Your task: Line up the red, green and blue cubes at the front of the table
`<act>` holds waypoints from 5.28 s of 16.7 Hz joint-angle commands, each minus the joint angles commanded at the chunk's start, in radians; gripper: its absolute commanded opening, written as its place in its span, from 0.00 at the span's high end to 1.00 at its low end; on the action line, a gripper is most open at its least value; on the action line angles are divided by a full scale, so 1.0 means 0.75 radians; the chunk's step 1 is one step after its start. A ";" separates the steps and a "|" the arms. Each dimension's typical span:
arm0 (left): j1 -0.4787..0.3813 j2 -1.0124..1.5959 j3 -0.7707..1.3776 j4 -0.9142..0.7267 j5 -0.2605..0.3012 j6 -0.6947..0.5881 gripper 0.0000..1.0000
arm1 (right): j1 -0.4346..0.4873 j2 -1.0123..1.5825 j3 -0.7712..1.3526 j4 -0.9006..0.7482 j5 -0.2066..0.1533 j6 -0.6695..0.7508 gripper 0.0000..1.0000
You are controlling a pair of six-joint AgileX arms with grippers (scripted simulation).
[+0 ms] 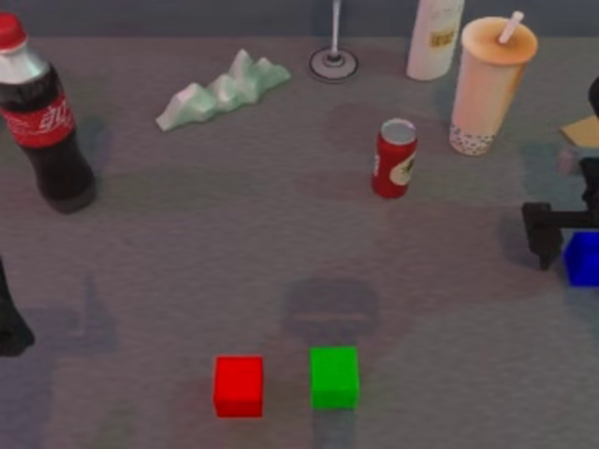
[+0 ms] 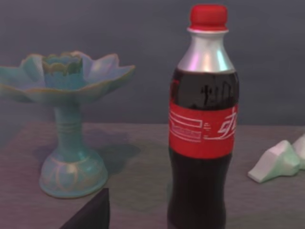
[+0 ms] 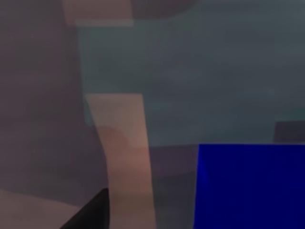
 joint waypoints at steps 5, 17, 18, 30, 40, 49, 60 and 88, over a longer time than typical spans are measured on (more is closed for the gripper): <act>0.000 0.000 0.000 0.000 0.000 0.000 0.00 | 0.000 0.000 0.000 0.000 0.000 0.000 0.38; 0.000 0.000 0.000 0.000 0.000 0.000 0.00 | 0.000 0.000 0.000 0.000 0.000 0.000 1.00; 0.000 0.000 0.000 0.000 0.000 0.000 0.00 | 0.000 0.000 0.000 0.000 0.000 0.000 1.00; 0.000 0.000 0.000 0.000 0.000 0.000 0.00 | 0.006 -0.123 0.177 -0.300 0.000 -0.002 1.00; 0.000 0.000 0.000 0.000 0.000 0.000 0.00 | 0.150 -0.180 0.174 -0.351 0.001 0.147 1.00; 0.000 0.000 0.000 0.000 0.000 0.000 0.00 | 0.846 -0.383 -0.016 -0.381 0.000 0.814 1.00; 0.000 0.000 0.000 0.000 0.000 0.000 0.00 | 0.928 -0.393 -0.108 -0.276 0.002 0.900 1.00; 0.000 0.000 0.000 0.000 0.000 0.000 0.00 | 0.936 -0.295 -0.278 -0.009 0.004 0.906 0.00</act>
